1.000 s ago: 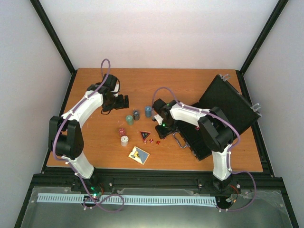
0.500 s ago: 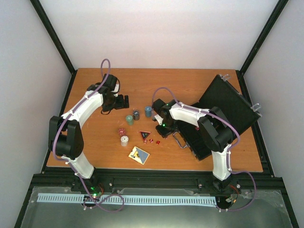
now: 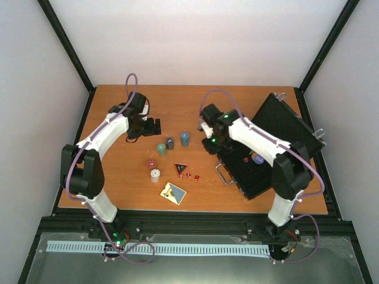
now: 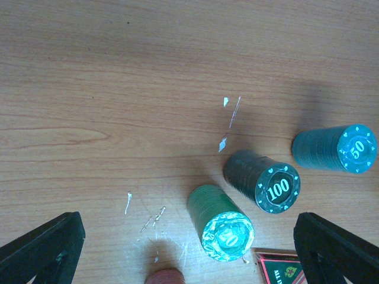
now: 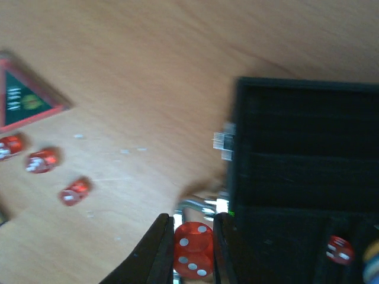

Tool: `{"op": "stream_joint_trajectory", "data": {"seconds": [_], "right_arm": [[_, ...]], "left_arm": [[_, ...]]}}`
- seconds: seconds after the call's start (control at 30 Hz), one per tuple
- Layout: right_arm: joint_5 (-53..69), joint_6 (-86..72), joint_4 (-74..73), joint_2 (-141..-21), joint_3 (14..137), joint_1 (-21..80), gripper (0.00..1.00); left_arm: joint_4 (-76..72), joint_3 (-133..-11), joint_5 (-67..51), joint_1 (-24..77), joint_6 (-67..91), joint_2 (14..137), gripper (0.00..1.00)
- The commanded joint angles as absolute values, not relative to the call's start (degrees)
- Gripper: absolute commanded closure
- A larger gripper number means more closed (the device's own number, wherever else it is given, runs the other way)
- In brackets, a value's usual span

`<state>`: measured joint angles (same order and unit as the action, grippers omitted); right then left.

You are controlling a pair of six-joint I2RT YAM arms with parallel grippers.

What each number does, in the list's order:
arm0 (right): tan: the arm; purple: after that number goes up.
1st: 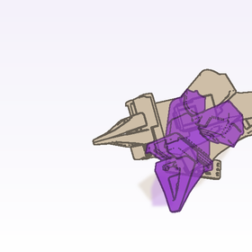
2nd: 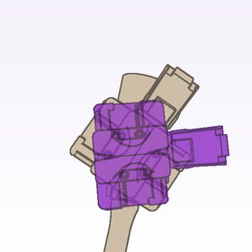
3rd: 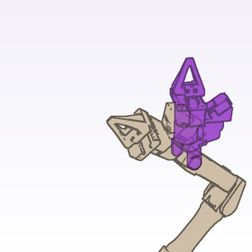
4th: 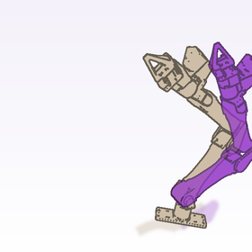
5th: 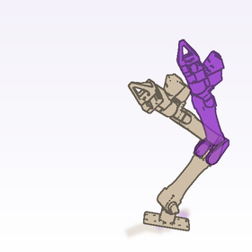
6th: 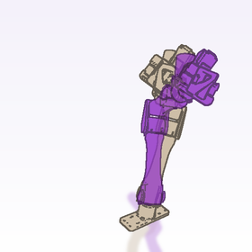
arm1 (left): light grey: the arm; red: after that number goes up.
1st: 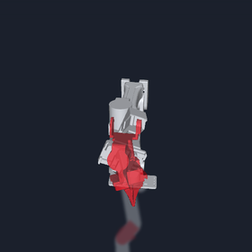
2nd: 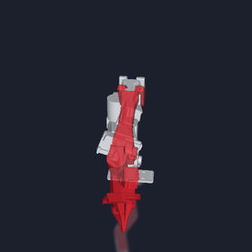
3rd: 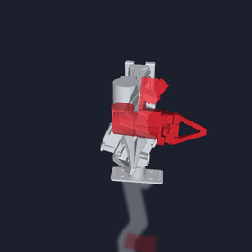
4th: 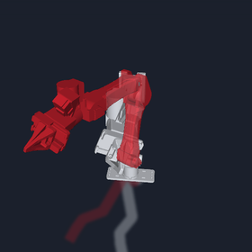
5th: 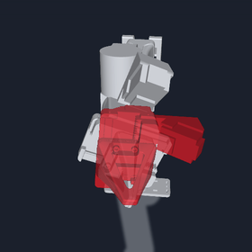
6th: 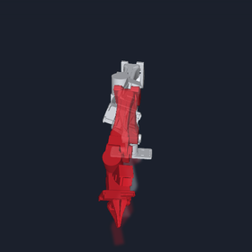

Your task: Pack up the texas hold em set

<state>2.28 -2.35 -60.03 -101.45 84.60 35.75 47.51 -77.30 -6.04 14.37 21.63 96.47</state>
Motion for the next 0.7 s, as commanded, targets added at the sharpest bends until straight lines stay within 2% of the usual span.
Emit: {"op": "stream_joint_trajectory", "data": {"seconds": [0.0, 0.23, 0.67], "right_arm": [[-1.6, -0.5, -60.5, -99.4, 80.2, 27.8, 0.86], [-5.1, 0.6, -56.1, -100.2, 75.6, 21.5, 0.86], [-4.9, 1.2, -53.3, -103.7, 73.8, 18.0, 0.86]], "left_arm": [[46.4, -77.3, -7.0, 14.5, 21.3, 95.9, 0.00], [46.4, -77.3, -7.0, 14.5, 21.3, 95.9, 0.00], [46.6, -77.8, -7.1, 14.5, 21.3, 96.6, 0.00]]}}
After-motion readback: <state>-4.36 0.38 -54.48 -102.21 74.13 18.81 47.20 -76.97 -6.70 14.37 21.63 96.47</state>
